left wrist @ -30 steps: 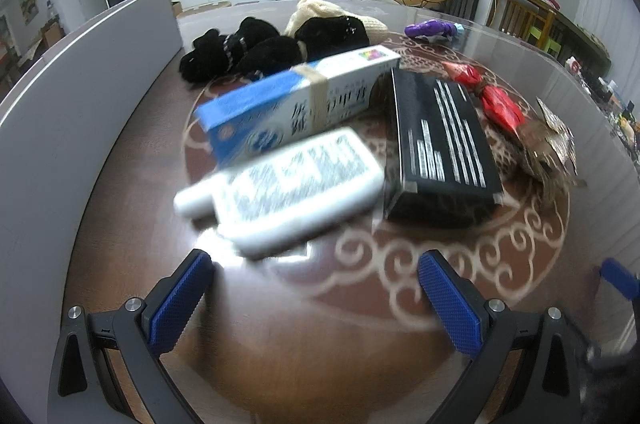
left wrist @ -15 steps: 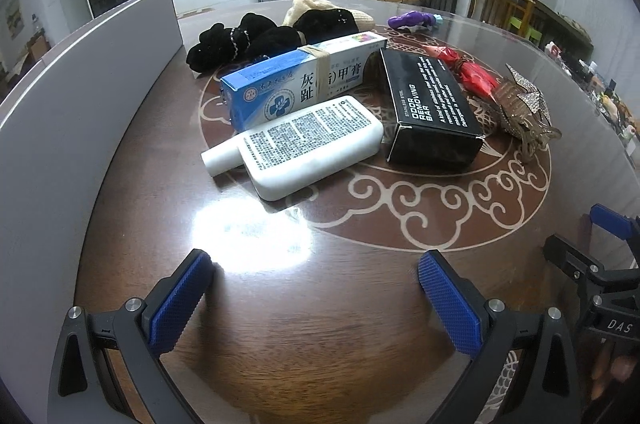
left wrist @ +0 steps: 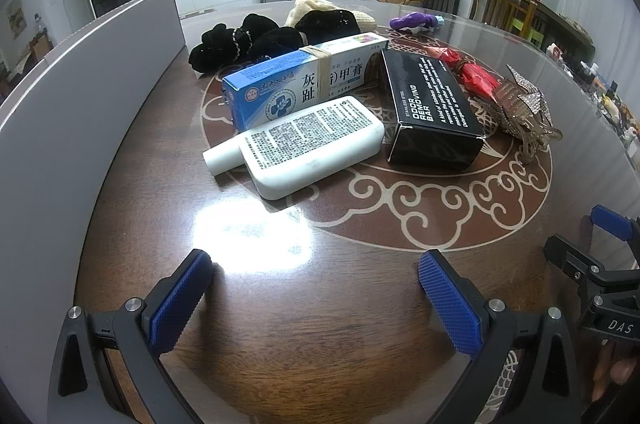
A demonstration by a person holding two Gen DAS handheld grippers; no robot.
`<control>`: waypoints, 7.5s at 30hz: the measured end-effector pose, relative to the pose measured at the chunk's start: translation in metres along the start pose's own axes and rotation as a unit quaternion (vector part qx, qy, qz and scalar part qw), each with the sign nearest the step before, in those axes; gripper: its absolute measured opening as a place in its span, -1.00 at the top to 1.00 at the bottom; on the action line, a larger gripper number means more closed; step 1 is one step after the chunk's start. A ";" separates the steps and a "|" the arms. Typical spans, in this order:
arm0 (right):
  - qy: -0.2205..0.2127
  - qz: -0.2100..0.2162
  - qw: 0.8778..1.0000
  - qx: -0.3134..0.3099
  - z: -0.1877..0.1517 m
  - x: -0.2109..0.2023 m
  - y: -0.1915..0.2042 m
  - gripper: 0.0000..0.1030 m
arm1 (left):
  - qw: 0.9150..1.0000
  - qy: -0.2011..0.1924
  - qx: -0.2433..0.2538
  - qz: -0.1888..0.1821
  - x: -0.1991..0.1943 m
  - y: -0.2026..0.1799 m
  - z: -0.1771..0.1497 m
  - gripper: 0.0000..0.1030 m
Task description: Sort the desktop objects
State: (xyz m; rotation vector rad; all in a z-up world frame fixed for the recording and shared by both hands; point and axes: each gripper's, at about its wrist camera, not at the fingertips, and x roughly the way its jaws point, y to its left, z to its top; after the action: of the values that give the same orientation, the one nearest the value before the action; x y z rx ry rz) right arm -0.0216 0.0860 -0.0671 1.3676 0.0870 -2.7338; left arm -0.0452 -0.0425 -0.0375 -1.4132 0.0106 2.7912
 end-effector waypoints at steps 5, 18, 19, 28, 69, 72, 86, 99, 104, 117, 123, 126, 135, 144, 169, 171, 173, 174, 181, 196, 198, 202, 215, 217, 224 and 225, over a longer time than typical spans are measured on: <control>0.000 0.000 1.000 0.000 0.000 0.000 0.000 -1.00 | 1.000 0.000 0.000 0.000 0.000 0.000 0.000 -1.00; 0.000 0.000 1.000 0.000 0.000 0.000 0.000 -1.00 | 1.000 0.000 0.000 0.000 0.000 0.000 0.000 -1.00; 0.000 0.000 1.000 0.000 0.000 0.000 0.000 -1.00 | 1.000 0.000 0.000 0.000 0.000 0.000 0.000 -1.00; 0.000 0.000 1.000 0.000 0.000 0.000 0.000 -1.00 | 1.000 0.000 0.000 0.000 0.000 0.000 0.000 -1.00; 0.059 0.061 0.991 -0.108 0.111 0.047 0.010 -0.19 | 1.000 -0.004 0.020 -0.018 -0.013 0.015 -0.019 -1.00; 0.083 0.100 0.989 -0.076 0.088 0.032 0.007 -0.19 | 1.000 -0.004 0.020 -0.019 -0.013 0.016 -0.019 -1.00; 0.063 0.144 0.986 -0.048 0.021 -0.018 -0.006 -0.55 | 0.998 -0.019 0.055 -0.034 0.019 0.037 0.049 -1.00; 0.073 0.148 0.982 -0.091 0.030 -0.023 -0.026 -0.68 | 0.991 -0.003 0.074 -0.115 0.013 0.026 0.036 0.70; 0.074 0.133 0.979 -0.135 0.031 -0.022 -0.012 -0.68 | 0.991 0.003 0.067 -0.118 0.000 0.020 0.022 0.19; 0.089 0.116 0.979 -0.144 0.040 -0.008 -0.001 -0.68 | 0.993 0.019 0.098 -0.064 0.031 -0.029 0.059 -0.25; 0.073 0.130 0.982 -0.113 0.045 -0.017 -0.013 -0.02 | 0.994 -0.018 0.076 -0.079 -0.001 -0.020 0.049 0.01; 0.059 0.143 0.984 -0.089 0.047 -0.033 -0.019 -0.02 | 0.993 -0.044 0.050 -0.097 -0.035 -0.002 0.040 0.01; 0.017 0.232 0.966 -0.115 0.089 -0.083 0.069 -0.03 | 0.984 -0.142 -0.043 -0.097 -0.178 0.107 0.039 0.01; -0.019 0.391 0.893 -0.221 0.120 -0.130 0.287 -0.03 | 0.983 -0.086 -0.153 0.055 -0.198 0.290 0.010 0.01; -0.132 0.254 0.939 -0.192 0.088 -0.105 0.242 -0.96 | 0.984 -0.130 -0.119 0.012 -0.216 0.180 0.000 -0.43; -0.135 0.202 0.955 -0.170 0.066 -0.098 0.180 -0.99 | 0.985 -0.143 -0.088 -0.039 -0.213 0.123 -0.003 -0.70; -0.116 0.147 0.970 -0.153 0.045 -0.083 0.131 -0.99 | 0.987 -0.127 -0.071 -0.075 -0.193 0.083 -0.010 -0.86; -0.100 0.116 0.978 -0.139 0.033 -0.073 0.102 -0.99 | 0.987 -0.114 -0.064 -0.090 -0.176 0.065 -0.006 -0.86; -0.018 0.031 0.995 -0.092 0.006 -0.039 0.022 -0.99 | 0.998 -0.026 0.008 -0.054 -0.051 -0.010 -0.011 -0.86; 0.010 0.029 0.999 -0.033 0.021 0.017 0.012 -1.00 | 1.000 0.006 0.012 -0.010 -0.009 -0.017 -0.001 -1.00; 0.010 0.029 0.999 -0.033 0.021 0.017 0.013 -1.00 | 1.000 0.006 0.012 -0.010 -0.009 -0.017 -0.001 -1.00; 0.010 0.029 0.999 -0.033 0.021 0.017 0.013 -1.00 | 1.000 0.006 0.012 -0.010 -0.008 -0.017 -0.002 -1.00; 0.010 0.028 0.999 -0.033 0.021 0.017 0.013 -1.00 | 1.000 0.005 0.012 -0.010 -0.010 -0.017 -0.003 -1.00; 0.010 0.028 0.999 -0.033 0.022 0.017 0.013 -1.00 | 1.000 0.005 0.012 -0.010 -0.010 -0.017 -0.003 -1.00; 0.010 0.028 0.999 -0.033 0.021 0.017 0.013 -1.00 | 1.000 0.005 0.013 -0.010 -0.010 -0.016 -0.003 -1.00; 0.010 0.028 0.999 -0.033 0.021 0.017 0.013 -1.00 | 1.000 0.005 0.013 -0.010 -0.010 -0.016 -0.003 -1.00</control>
State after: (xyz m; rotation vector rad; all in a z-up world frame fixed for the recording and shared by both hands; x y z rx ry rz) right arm -0.0474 0.0707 -0.0679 1.3575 0.1374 -2.6472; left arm -0.0364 -0.0262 -0.0313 -1.4140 0.0307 2.7571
